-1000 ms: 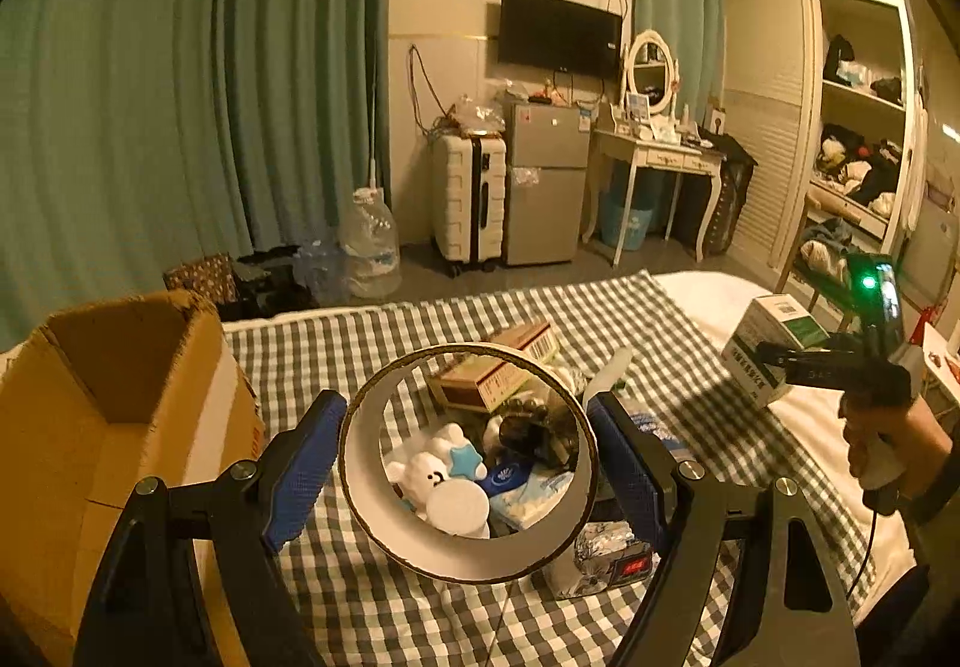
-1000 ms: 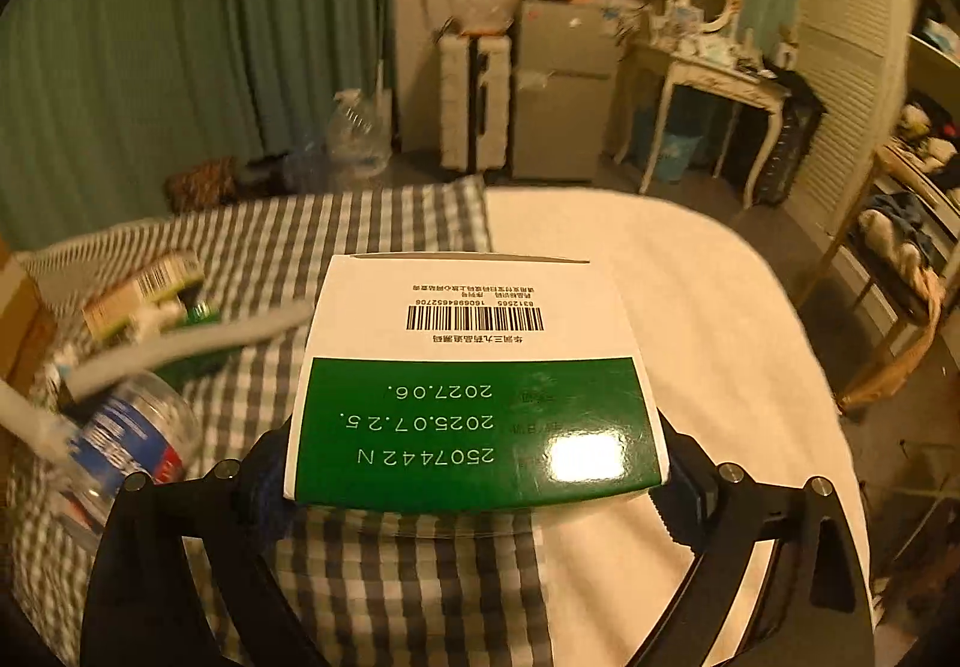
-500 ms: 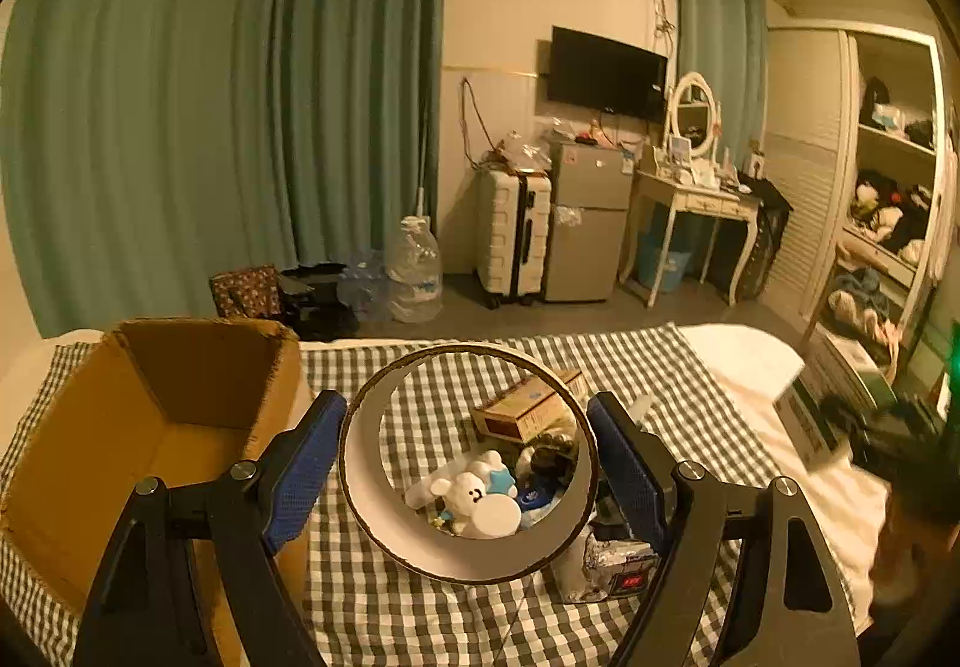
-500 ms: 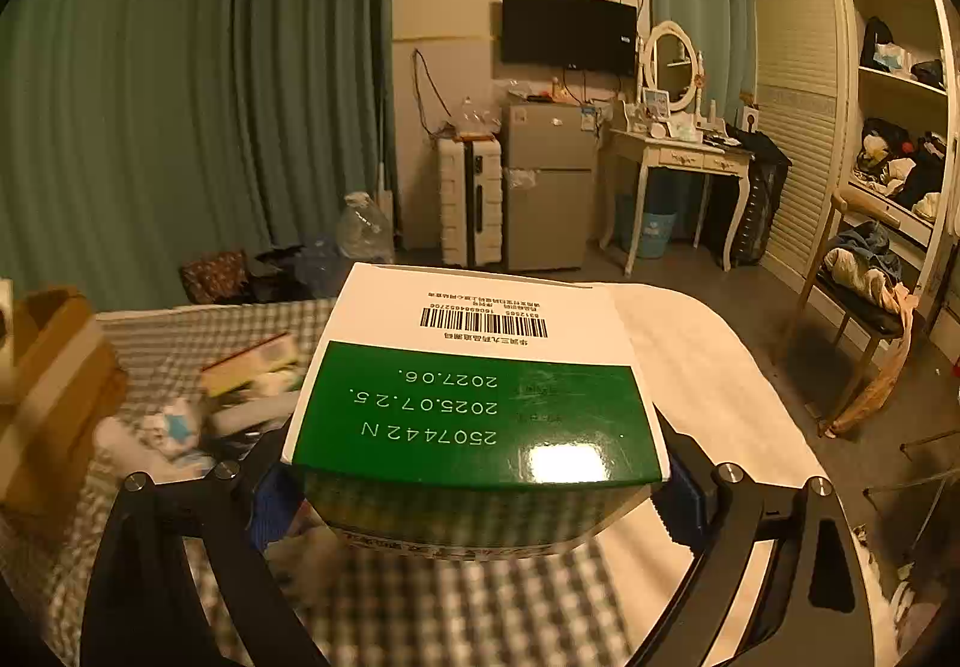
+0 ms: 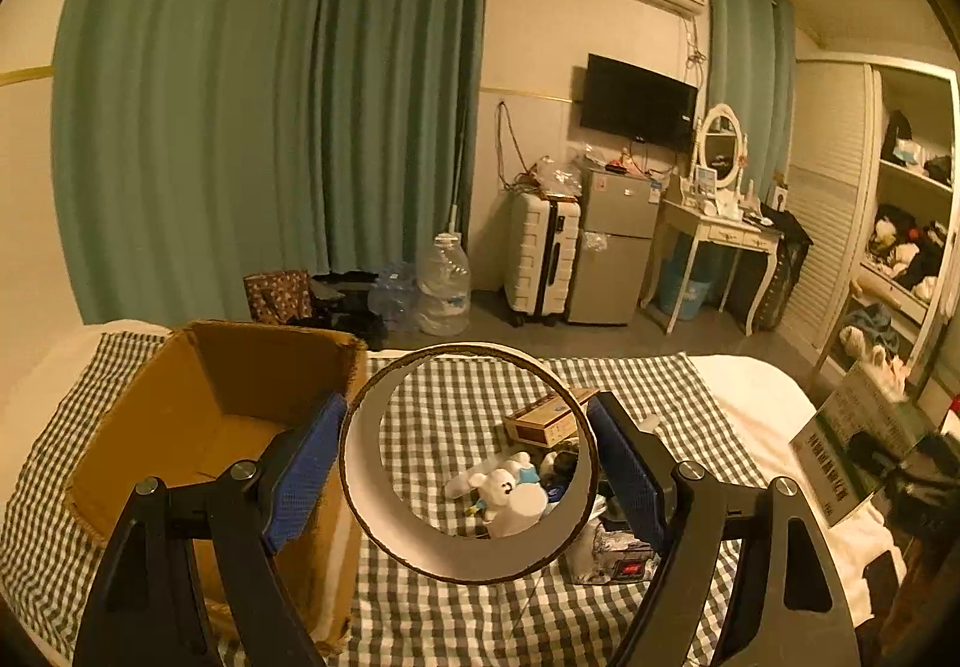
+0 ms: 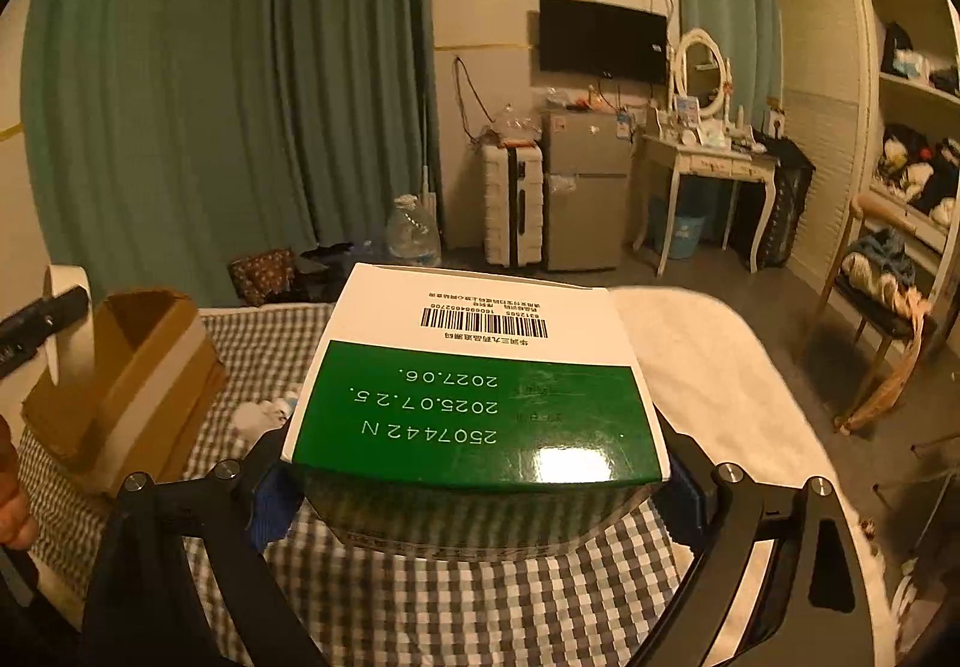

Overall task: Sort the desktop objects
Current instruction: 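Carry the green box and white cup holder over the cardboard box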

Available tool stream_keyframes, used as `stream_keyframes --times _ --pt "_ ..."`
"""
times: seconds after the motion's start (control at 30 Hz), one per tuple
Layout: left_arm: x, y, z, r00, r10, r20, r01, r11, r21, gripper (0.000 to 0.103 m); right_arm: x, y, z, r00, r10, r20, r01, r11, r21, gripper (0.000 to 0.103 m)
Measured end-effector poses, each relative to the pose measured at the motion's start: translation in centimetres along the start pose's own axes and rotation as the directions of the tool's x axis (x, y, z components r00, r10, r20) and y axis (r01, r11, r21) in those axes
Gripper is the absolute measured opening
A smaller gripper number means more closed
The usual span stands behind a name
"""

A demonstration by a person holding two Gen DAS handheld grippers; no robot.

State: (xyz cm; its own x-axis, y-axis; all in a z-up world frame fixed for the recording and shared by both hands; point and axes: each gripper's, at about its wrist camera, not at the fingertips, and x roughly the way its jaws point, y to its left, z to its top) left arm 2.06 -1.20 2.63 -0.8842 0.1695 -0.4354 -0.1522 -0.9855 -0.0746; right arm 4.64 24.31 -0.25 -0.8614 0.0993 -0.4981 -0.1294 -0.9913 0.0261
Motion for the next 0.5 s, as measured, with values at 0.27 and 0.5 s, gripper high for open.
stream_keyframes --times 0.27,0.5 --pt "-1.4 2.0 0.1 0.999 0.035 0.000 -0.035 0.999 0.010 0.084 -2.4 2.6 2.6 0.999 0.003 0.033 -0.002 1.000 -0.022 0.095" --pt "-2.8 4.1 1.9 0.998 0.060 0.023 -0.060 0.998 0.017 0.084 -3.2 5.3 3.9 0.999 0.038 0.037 -0.038 0.999 -0.020 0.095"
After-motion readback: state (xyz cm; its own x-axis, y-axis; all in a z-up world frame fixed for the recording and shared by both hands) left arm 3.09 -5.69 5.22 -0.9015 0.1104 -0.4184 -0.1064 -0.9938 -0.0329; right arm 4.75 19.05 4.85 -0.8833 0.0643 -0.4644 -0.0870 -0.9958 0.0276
